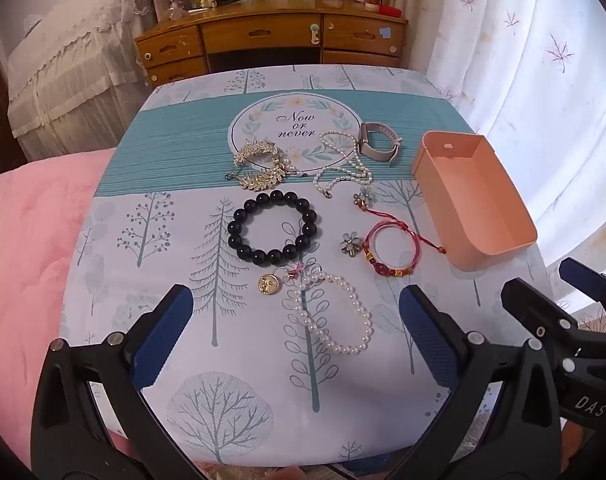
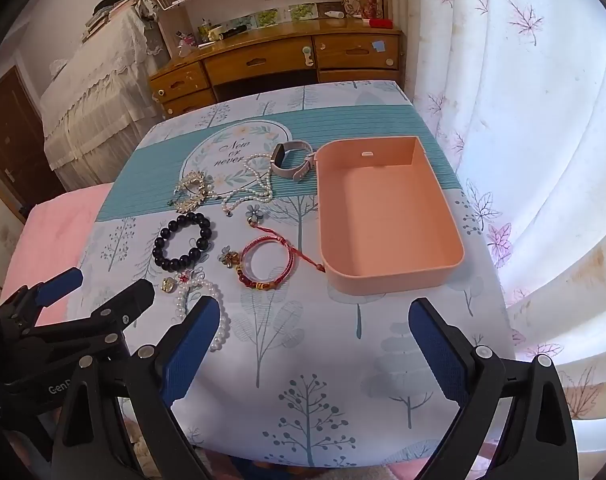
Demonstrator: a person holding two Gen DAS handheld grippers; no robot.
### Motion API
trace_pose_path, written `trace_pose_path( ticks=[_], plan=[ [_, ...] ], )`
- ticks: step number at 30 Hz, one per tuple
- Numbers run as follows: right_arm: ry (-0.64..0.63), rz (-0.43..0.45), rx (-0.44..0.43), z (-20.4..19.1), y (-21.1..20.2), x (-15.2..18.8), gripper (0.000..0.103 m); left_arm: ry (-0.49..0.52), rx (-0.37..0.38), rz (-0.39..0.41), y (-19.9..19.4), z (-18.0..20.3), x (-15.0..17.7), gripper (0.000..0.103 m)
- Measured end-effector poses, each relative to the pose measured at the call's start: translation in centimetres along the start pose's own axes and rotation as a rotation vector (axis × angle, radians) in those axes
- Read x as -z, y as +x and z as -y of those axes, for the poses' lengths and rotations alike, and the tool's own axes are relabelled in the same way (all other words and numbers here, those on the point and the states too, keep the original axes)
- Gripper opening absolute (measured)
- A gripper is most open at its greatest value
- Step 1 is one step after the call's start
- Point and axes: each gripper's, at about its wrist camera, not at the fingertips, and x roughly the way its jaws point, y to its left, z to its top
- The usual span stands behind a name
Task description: Organize jewelry
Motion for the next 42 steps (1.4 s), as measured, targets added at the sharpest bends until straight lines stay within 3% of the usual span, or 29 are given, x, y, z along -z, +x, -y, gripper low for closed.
trace_pose_path(
  ticks=[7,19,33,42],
  plan=[
    [-0.012,-0.004,-0.005,-0.6,0.0,0.1,0.097,-0.026,0.058,-0.002,0.2,-0.9,0.3,0.099],
    [-0.052,0.006,0.007,-1.6,-1.0,-0.3,0.097,-0.032,0.041,-0.023,-0.2,-0.7,0.1,0.098],
    [-0.082,-0.008,0.001,-1.9,0.5,-0.4,0.097,-0.044,0.019,-0.056,0.8,-1.2,0.2,0.098],
    [-0.093,-0.035,-0.011,-2.4,2.4,-0.7,0.084,-0.049,0.023,-0.052,1.2,-1.4,0.1,0.098]
  ],
)
